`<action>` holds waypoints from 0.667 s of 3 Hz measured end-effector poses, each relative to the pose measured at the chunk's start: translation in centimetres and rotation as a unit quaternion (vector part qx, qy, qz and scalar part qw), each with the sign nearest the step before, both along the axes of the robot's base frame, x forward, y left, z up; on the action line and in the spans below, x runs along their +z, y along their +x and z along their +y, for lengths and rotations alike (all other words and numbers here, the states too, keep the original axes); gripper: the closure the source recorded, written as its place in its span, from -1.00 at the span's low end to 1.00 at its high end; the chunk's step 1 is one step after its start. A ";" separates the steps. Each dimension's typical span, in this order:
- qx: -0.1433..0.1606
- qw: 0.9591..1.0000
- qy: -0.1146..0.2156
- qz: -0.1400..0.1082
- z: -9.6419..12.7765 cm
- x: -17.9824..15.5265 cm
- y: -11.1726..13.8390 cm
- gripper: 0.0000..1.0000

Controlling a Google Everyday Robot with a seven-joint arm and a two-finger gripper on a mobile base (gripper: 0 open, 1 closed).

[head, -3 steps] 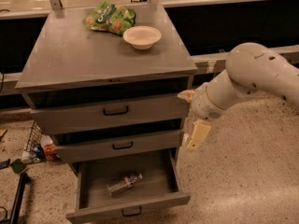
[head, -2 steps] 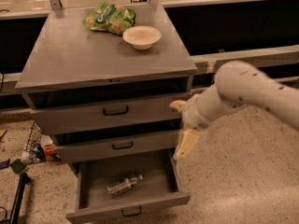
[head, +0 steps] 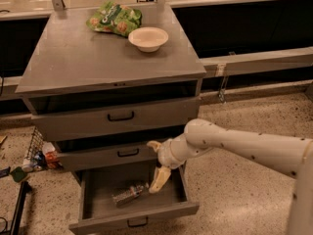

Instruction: Pick water bottle from bottom drawer and place on counter

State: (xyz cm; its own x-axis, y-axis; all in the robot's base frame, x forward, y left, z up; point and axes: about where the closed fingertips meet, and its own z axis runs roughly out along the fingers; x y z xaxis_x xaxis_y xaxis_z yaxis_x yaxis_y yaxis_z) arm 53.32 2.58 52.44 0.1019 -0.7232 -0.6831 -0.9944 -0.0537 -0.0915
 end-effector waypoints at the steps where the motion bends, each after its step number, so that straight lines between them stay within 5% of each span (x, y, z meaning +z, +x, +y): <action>1: 0.004 0.999 -0.029 0.045 1.2 -7.8 -0.8 -1.00; 2: 0.007 0.998 -0.031 0.053 1.4 -8.7 -1.2 -1.00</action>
Offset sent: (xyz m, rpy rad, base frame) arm -0.0069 0.0114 -0.0704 -0.0524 0.0794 0.0096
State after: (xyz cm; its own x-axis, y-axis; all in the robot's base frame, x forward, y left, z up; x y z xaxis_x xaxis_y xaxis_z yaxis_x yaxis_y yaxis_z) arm 52.12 4.02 43.72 0.0421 -0.7635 -0.6444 -0.9973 -0.0704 0.0183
